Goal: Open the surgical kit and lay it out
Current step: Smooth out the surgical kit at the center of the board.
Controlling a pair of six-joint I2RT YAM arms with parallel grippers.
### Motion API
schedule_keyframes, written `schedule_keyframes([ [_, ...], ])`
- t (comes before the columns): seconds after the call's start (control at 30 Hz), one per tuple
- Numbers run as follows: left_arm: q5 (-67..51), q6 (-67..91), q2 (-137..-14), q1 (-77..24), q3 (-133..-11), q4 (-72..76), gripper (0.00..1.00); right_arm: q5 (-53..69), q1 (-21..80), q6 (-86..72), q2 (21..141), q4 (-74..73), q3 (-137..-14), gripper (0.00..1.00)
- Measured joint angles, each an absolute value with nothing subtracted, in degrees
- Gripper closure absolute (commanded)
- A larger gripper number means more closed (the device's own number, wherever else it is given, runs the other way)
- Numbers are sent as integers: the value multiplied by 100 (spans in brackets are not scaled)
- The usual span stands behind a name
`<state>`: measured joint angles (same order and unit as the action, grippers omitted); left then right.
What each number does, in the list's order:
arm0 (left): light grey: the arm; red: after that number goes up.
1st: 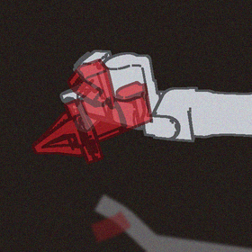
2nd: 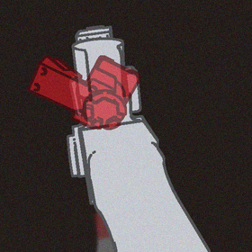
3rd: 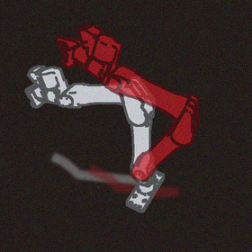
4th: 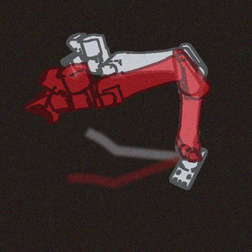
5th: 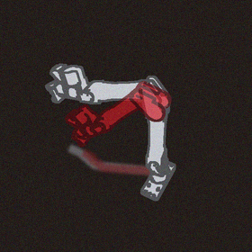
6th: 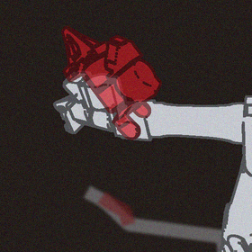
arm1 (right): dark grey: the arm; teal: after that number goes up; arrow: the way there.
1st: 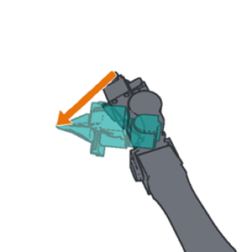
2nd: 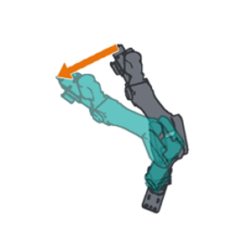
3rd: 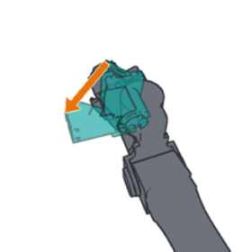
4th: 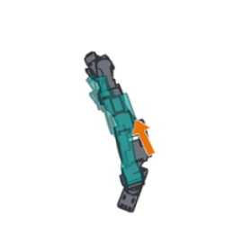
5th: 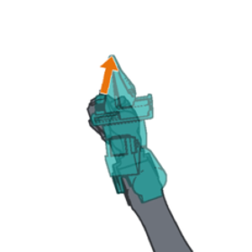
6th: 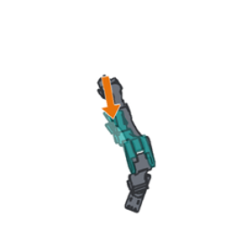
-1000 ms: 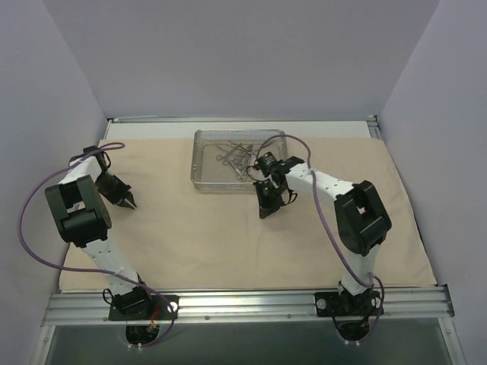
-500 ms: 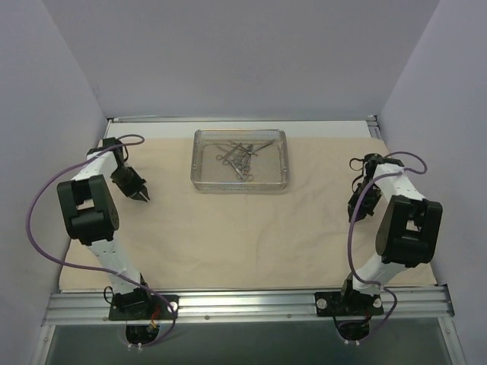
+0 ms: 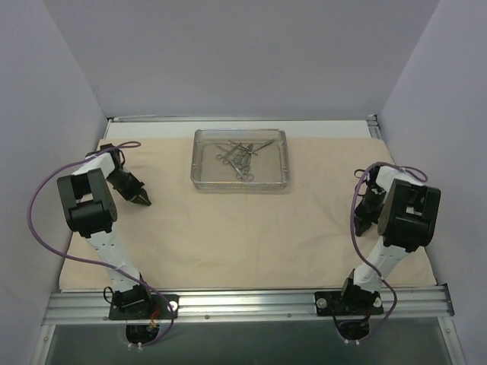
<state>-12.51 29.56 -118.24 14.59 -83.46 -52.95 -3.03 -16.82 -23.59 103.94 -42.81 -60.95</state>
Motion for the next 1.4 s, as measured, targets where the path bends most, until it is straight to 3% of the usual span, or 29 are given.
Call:
schedule_keyframes([
  [0.43,-1253,2932,-11780,1623,-8342,-5295,80,-565,-1929,-2158,10427,-4565,-7218,100],
  [1.03,-1205,2932,-11915,1723,-8536,-5306,80,-1096,-2171,-1798,11362,-4254,-7616,100],
  [1.2,-1212,2904,-11832,1706,-8536,-5277,61,-1026,-1796,-1793,11424,-4285,-8538,100],
  [1.3,-1201,2805,-11627,1667,-8536,-5271,51,-989,-1190,-1793,11419,-4263,-9430,94],
  [1.37,-1205,2705,-11419,1616,-8536,-5260,43,-961,-814,-1804,11375,-4169,-9810,82],
  [1.4,-1216,2646,-11299,1581,-8538,-5256,38,-941,-596,-1793,11323,-4110,-9937,65],
])
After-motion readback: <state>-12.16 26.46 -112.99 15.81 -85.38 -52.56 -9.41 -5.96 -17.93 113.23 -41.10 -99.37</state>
